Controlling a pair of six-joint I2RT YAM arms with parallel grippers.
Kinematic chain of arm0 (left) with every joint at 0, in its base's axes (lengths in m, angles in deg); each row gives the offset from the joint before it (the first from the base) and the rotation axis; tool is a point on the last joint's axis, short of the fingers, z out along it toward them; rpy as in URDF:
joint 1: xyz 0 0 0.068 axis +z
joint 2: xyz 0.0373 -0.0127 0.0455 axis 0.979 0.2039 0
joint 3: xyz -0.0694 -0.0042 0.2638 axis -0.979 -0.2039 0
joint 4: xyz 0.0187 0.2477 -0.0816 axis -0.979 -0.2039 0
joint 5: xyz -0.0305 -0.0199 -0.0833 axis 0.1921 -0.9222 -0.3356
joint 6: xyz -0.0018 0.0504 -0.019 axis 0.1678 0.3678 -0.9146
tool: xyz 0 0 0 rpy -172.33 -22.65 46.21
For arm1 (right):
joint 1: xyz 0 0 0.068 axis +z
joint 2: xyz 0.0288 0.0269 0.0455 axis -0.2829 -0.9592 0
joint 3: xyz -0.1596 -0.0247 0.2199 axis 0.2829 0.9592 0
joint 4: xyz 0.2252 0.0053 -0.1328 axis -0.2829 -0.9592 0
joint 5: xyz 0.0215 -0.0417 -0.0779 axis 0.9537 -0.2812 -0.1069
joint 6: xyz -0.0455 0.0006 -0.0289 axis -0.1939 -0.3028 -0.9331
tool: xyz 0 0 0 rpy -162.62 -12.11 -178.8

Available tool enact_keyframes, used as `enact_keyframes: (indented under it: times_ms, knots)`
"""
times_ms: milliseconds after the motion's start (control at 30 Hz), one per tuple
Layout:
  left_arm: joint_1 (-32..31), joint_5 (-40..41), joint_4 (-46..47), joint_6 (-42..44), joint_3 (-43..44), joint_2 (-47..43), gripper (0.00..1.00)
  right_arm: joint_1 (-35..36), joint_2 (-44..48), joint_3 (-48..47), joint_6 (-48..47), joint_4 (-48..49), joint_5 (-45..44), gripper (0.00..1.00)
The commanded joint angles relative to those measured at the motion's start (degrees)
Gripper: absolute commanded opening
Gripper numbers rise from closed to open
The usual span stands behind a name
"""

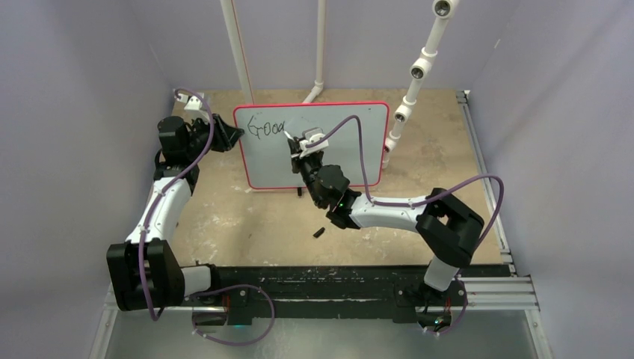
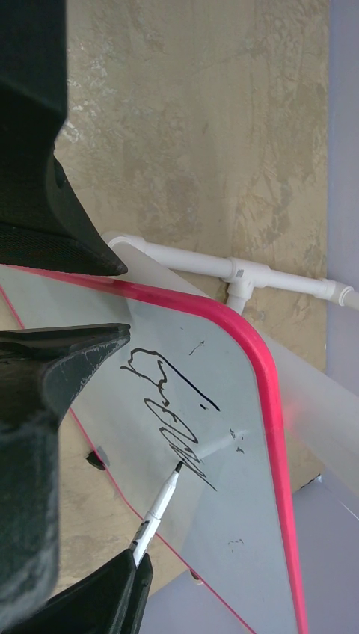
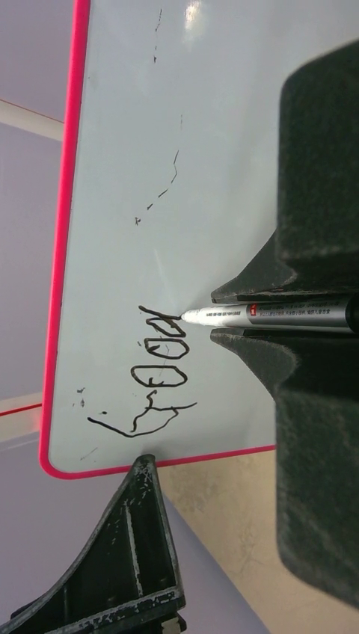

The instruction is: Write a sentence on the whiteboard

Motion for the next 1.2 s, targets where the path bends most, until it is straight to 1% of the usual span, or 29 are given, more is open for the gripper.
enact_keyframes:
  times_ms: [0,233,300,467,533,633,700,900,1167]
  knots:
    - [-0.05,0.21,0.84,0.54,-0.06,-0.06,0.29,-0.47,3.23,0.95,0.46,-1.91,-1.40,0.00]
    - [-0.04,1.27,0.16,0.85,-0.13,-0.22,0.29,-0.47,4.74,1.97,1.16,-2.44,-2.57,0.00]
    - [-0.03,1.13,0.17,0.78,-0.09,-0.18,0.29,-0.47,5.47,1.97,1.67,-2.89,-1.44,0.00]
    - [0.00,1.37,-0.17,0.73,-0.24,-0.38,0.29,-0.30,11.36,3.97,2.54,-3.48,2.45,0.00]
    - [-0.04,1.57,-0.16,0.78,-0.27,-0.45,0.29,-0.29,14.02,5.26,4.15,-3.92,2.27,0.00]
    - [-0.02,1.65,-0.20,0.66,-0.11,-0.21,0.29,-0.40,16.84,6.43,6.06,-7.59,3.13,0.00]
    - [-0.01,1.55,-0.23,0.54,-0.15,-0.16,0.29,-0.79,17.88,7.04,5.40,-7.82,2.50,0.00]
    - [-0.06,1.77,-0.51,0.84,-0.51,-0.60,0.29,-2.45,17.49,7.51,5.57,-7.87,4.21,0.00]
    - [-0.07,1.89,-0.66,0.97,-0.51,-0.47,0.29,-3.61,14.66,6.82,5.99,-6.45,5.07,0.00]
